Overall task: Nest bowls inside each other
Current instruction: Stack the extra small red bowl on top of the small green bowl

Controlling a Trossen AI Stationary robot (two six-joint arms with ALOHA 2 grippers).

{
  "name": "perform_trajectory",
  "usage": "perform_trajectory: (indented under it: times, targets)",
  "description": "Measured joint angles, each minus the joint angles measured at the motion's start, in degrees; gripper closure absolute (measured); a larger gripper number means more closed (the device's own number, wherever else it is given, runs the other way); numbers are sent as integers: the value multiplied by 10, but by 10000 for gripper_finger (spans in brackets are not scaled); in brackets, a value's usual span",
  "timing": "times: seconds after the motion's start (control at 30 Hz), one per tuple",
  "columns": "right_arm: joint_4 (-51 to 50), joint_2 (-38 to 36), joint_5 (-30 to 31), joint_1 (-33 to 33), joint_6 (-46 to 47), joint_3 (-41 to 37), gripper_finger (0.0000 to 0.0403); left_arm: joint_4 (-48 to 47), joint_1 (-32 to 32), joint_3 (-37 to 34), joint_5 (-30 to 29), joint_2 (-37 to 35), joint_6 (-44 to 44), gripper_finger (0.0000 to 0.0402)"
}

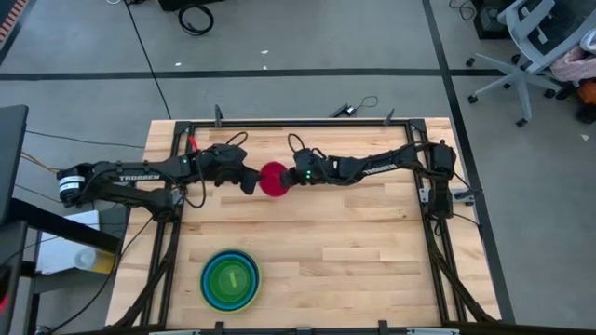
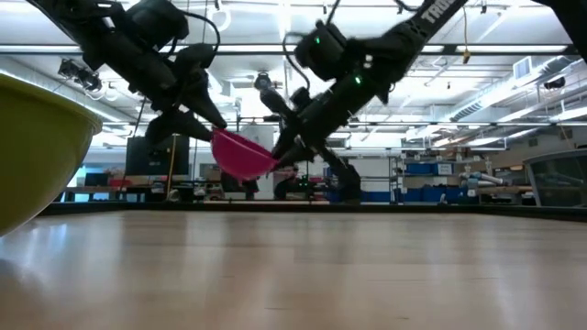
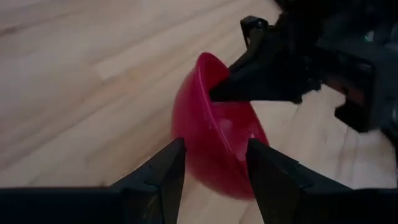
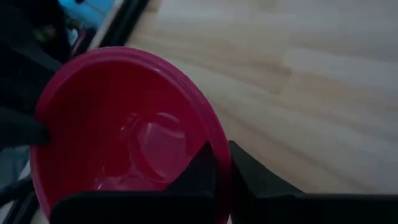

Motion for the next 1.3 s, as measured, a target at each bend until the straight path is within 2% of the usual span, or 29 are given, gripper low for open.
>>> perform_trajectory:
  times: [0.17,0.33,0.43,0.53,0.63,0.7,0.83,0.93,1.03,1.13,1.3]
  targets:
    - [-56,-1,55,13,-13,41,377,23,1,0,-6,0,8,232]
    - [-87,0,65,20,-48,73,376,-3,1,1,-36,-1,54,237]
    - [-88,2,66,28,-83,90,370,-39,0,3,-53,-2,79,262]
    - [-86,2,66,41,-108,111,335,-73,0,2,-62,-2,95,317]
    - [-92,0,44,52,-97,132,280,-102,2,0,-58,-13,98,382]
    - [-97,-3,30,57,-75,147,241,-133,1,0,-32,-31,105,388]
    - [-108,-13,26,57,25,175,183,-194,-9,0,63,-81,108,389]
    - [-110,-28,28,59,33,195,164,-223,-45,0,131,-123,129,390]
    - [-113,-42,29,60,19,200,161,-227,-98,8,199,-160,161,390]
    - [-119,-47,32,58,12,200,165,-252,-166,42,201,-173,175,390]
    - [-123,-47,23,44,12,200,166,-311,-278,77,153,-141,153,391]
